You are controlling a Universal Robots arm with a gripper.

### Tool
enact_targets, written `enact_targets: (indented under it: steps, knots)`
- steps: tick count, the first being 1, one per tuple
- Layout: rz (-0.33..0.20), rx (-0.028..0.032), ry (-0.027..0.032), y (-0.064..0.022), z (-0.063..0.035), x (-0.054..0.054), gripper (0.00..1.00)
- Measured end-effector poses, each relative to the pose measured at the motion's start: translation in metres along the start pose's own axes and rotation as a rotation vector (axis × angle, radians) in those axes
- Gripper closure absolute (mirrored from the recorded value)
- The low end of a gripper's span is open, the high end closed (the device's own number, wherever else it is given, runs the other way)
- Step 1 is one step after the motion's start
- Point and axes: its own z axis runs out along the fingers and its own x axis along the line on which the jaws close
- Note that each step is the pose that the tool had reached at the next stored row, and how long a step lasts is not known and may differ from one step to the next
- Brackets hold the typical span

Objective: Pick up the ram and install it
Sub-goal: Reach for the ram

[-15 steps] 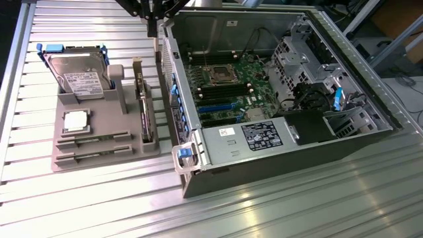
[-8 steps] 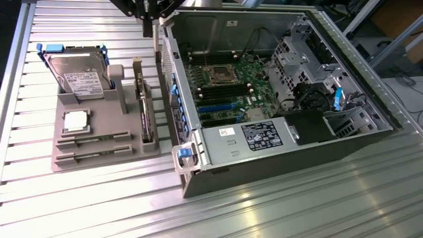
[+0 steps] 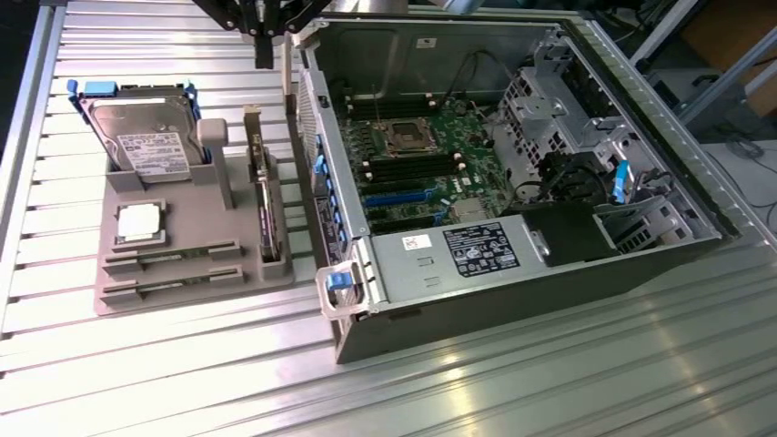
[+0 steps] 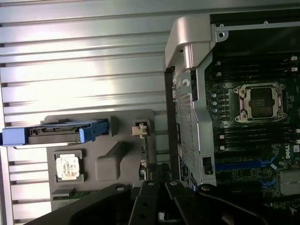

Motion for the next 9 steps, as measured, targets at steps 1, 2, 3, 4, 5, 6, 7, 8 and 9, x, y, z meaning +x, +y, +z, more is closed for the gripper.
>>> enact_targets:
  steps: [1,2,3,4,5,6,7,8,9]
  knots:
    - [0.0,0.0001,0.0001,-0.0001,-0.0001,0.0012,0.89]
    - [0.0,0.0001,0.0001,-0.0001,-0.0001,0.0017,0.89]
    - [0.0,0.0001,0.0001,-0.0002,-0.0001,0.0023,0.89]
    - [0.0,0.0001,0.0,-0.0003,-0.0001,0.0032,0.89]
    - [0.0,0.0001,0.0001,-0.0003,-0.0002,0.0041,0.89]
    - [0.0,0.0,0.0,-0.0004,-0.0002,0.0055,0.89]
    - [0.0,0.0001,0.0001,-0.0005,-0.0002,0.0069,0.89]
    - [0.0,0.0,0.0,-0.0006,-0.0002,0.0081,0.89]
    - [0.0,0.0,0.0,-0.0007,-0.0003,0.0091,0.89]
